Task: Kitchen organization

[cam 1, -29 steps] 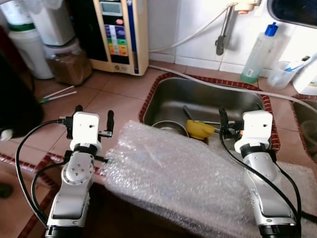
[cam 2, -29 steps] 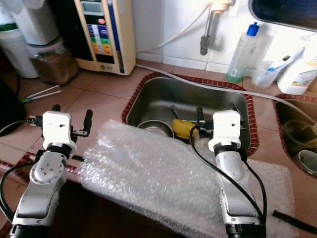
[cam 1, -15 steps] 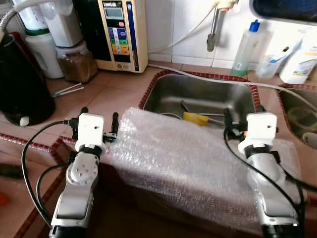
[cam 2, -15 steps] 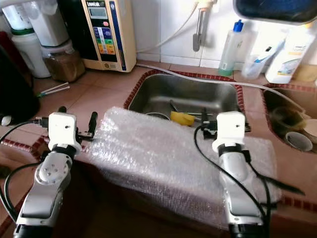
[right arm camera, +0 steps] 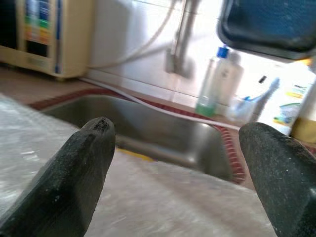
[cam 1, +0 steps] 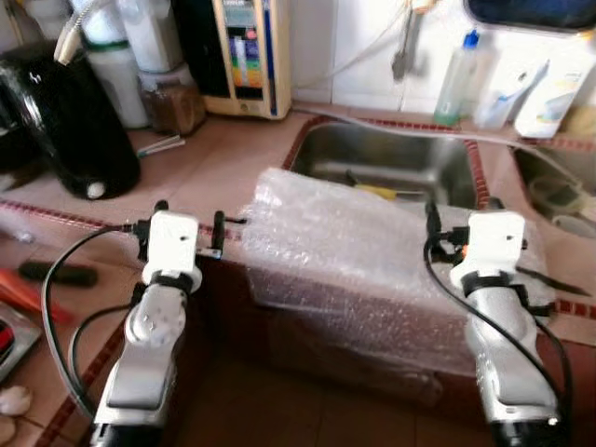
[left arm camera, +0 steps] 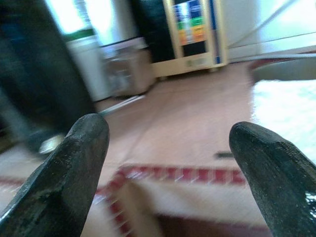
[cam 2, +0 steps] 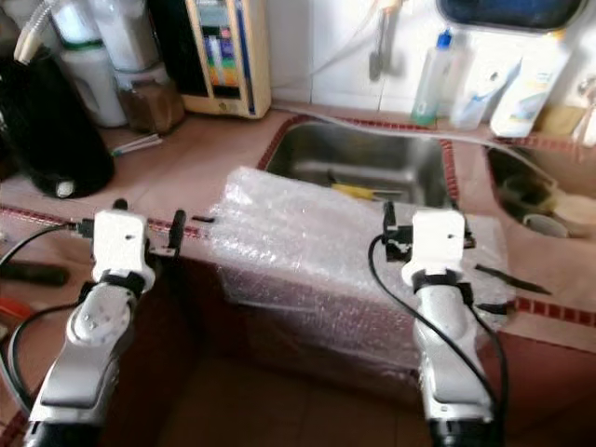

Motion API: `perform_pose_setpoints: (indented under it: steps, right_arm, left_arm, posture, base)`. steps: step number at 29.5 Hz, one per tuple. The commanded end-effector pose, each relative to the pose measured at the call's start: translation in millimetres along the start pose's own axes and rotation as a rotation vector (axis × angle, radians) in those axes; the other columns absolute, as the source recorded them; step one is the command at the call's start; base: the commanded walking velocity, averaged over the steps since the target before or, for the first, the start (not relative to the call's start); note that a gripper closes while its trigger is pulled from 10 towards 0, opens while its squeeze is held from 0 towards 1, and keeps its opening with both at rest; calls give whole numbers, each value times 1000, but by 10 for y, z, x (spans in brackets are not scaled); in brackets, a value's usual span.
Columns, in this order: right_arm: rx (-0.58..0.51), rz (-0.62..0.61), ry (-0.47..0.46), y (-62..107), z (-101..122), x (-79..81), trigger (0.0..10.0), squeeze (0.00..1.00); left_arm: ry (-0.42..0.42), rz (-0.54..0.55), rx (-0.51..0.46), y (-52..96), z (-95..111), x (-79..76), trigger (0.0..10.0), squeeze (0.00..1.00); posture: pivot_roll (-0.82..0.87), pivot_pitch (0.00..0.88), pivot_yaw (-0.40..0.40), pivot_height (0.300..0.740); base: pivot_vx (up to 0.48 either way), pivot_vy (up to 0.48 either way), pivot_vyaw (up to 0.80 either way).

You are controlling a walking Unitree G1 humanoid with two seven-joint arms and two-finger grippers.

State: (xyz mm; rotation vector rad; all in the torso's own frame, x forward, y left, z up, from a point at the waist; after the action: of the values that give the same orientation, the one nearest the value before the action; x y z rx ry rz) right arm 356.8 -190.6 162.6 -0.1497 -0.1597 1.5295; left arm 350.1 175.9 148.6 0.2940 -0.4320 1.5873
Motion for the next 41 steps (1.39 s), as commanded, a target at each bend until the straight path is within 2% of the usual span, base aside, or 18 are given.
perform_pose_setpoints:
  steps: [1,14,21,23,27,31,35,41]
  right_arm:
    - [-11,-3,5,-17,38,-22,10000,0]
    - [-10,-1,7,-26,31,-5,10000,0]
    - [-6,5,5,-25,12,29,10000,0]
    - [-6,5,7,-28,11,26,10000,0]
    - [-5,11,13,-38,14,21,10000,0]
    - [5,7,19,-51,-12,-2,10000,0]
    - [23,8,16,-39,-73,9,10000,0]
    - [36,13,18,-34,-112,39,10000,0]
  left_arm:
    - [7,-14,-5,-7,18,-41,10000,0]
    - [17,-25,-5,-19,20,-73,10000,0]
    - [71,-50,-3,-52,3,-111,10000,0]
    - [95,-69,0,-54,1,-145,10000,0]
    - [75,-96,-18,-61,20,-209,10000,0]
    - [87,-124,-1,-70,-54,-291,10000,0]
    - [137,-159,21,-35,-132,-366,10000,0]
    - [138,-184,14,-29,-135,-400,10000,0]
  posture:
    - [38,0,41,740]
    - [35,0,42,740]
    - [29,0,42,740]
    - [29,0,42,740]
    - [19,0,38,740]
    - [16,0,33,740]
    - [18,0,33,740]
    - [16,0,32,740]
  base:
    - [-262,0,0]
    - [-250,0,0]
    - [0,0,0]
    - [0,0,0]
    - [0,0,0]
    - [0,0,0]
    - [0,0,0]
    - [0,0,-671]
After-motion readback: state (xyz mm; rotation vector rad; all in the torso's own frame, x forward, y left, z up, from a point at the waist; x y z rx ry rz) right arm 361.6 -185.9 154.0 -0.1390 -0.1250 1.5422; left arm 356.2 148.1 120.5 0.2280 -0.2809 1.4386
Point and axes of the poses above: a point about 5 cm out from each wrist's last joint towards the gripper, its own y axis pointing back from the gripper into the wrist, its own z axis along the axis of the wrist's last joint, x = y × z, the point moved 6 cm from there along -y, pointing out of the wrist towards the gripper, and after that the axes turned 13 degrees about -y, right-handed, at the moved point
